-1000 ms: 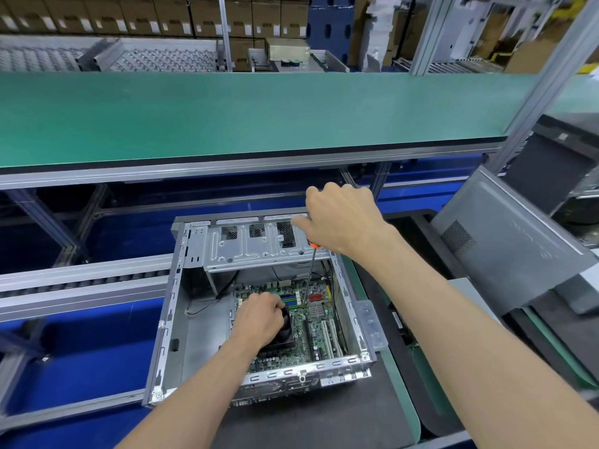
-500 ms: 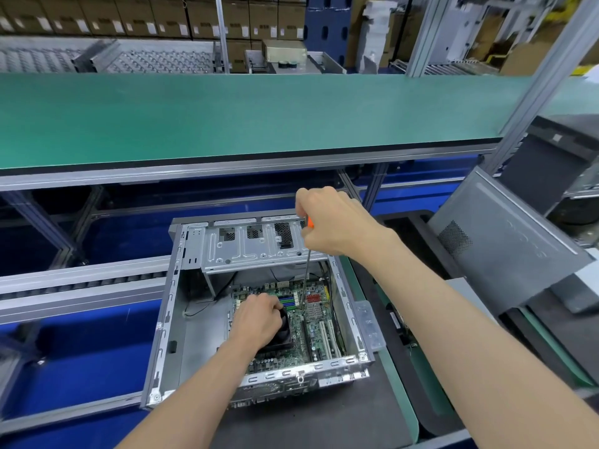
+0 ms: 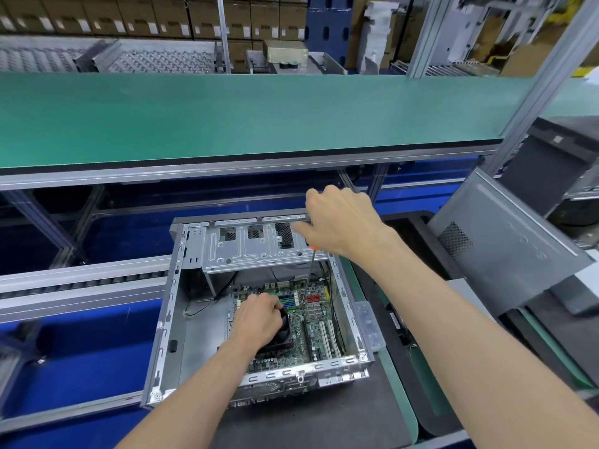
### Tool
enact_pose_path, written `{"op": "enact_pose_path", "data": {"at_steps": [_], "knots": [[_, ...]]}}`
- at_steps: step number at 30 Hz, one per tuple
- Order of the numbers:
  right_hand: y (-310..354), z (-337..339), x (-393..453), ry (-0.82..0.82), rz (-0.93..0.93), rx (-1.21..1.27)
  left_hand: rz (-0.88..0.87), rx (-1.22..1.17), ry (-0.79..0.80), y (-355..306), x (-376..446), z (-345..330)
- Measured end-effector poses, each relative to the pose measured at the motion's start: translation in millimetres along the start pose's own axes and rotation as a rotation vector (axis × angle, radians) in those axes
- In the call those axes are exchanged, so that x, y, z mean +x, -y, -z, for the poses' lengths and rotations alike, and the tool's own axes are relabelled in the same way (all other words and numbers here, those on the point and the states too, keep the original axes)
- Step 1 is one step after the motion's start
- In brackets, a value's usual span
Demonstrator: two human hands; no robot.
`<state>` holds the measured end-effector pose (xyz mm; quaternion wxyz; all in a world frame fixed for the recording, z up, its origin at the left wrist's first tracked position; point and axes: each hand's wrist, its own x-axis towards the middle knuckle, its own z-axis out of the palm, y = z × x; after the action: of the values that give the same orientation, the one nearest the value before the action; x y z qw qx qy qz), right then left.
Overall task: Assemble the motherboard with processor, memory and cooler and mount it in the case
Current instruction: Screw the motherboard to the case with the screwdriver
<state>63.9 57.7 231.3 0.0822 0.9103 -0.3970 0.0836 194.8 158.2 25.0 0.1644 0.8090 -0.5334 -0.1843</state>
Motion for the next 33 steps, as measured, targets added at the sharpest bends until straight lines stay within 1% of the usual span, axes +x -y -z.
{"op": "enact_pose_path", "data": {"at_steps": [3, 4, 5, 9, 10, 11, 14, 15, 16, 17, 20, 22, 23, 26, 27, 28, 31, 32, 33], "knots": [[-2.7, 5.1, 0.5, 0.136, 0.053, 0.246, -0.004, 0.000, 0.007, 0.0, 0.1, 0.1], [-2.8, 6.3, 0.0, 0.162, 0.062, 0.286, -0.008, 0.002, 0.008, -0.3, -0.2, 0.2], [-2.1, 6.2, -0.1, 0.153, 0.058, 0.282, -0.012, 0.004, 0.007, -0.6, -0.4, 0.3], [2.6, 2.7, -0.4, 0.032, -0.005, -0.021, -0.014, 0.000, 0.002, -0.2, 0.3, -0.2], [2.5, 2.7, -0.1, 0.020, -0.007, -0.029, -0.010, -0.003, 0.003, -0.3, 0.2, -0.2], [3.1, 4.1, 0.1, 0.027, 0.008, 0.005, -0.006, -0.007, 0.003, -0.4, -0.1, 0.2], [0.6, 8.8, 0.4, 0.147, 0.069, 0.216, -0.005, -0.015, -0.001, -0.1, 0.1, 0.2], [0.0, 9.0, 0.2, 0.163, 0.071, 0.262, -0.008, -0.011, 0.001, -0.5, -0.3, 0.7], [-0.1, 8.1, 0.2, 0.146, 0.067, 0.269, -0.010, -0.008, 0.001, -0.7, -0.5, 1.3], [0.6, 6.5, 0.6, 0.107, 0.061, 0.224, -0.011, -0.009, -0.001, -0.6, -0.1, 1.3], [1.8, 2.0, 1.7, 0.022, 0.000, -0.022, -0.013, -0.002, -0.004, -0.5, -0.3, 0.8], [0.6, 1.3, 2.2, 0.014, -0.009, -0.045, -0.013, 0.000, -0.011, -0.5, -0.4, 0.1], [0.1, 2.9, 1.7, 0.027, 0.007, 0.005, -0.013, 0.000, -0.013, -0.2, -0.2, -0.1], [-4.5, 6.6, 1.3, 0.138, 0.064, 0.237, -0.014, -0.003, -0.018, -0.6, 0.3, -1.2], [-5.1, 6.8, 1.0, 0.149, 0.062, 0.263, -0.013, -0.001, -0.021, -0.5, 0.3, -1.2], [-4.5, 6.4, 1.4, 0.132, 0.059, 0.242, -0.012, -0.002, -0.025, 0.0, 0.6, -1.5], [-2.2, 3.3, 1.2, 0.044, 0.007, 0.002, -0.012, -0.002, -0.023, 1.4, 0.6, -2.9], [-2.5, 2.8, 0.8, 0.031, -0.006, -0.040, -0.015, 0.000, -0.023, 1.6, 0.6, -3.2], [-3.0, 3.3, 0.7, 0.022, 0.000, -0.033, -0.018, 0.001, -0.026, 1.5, 1.2, -3.6]]}}
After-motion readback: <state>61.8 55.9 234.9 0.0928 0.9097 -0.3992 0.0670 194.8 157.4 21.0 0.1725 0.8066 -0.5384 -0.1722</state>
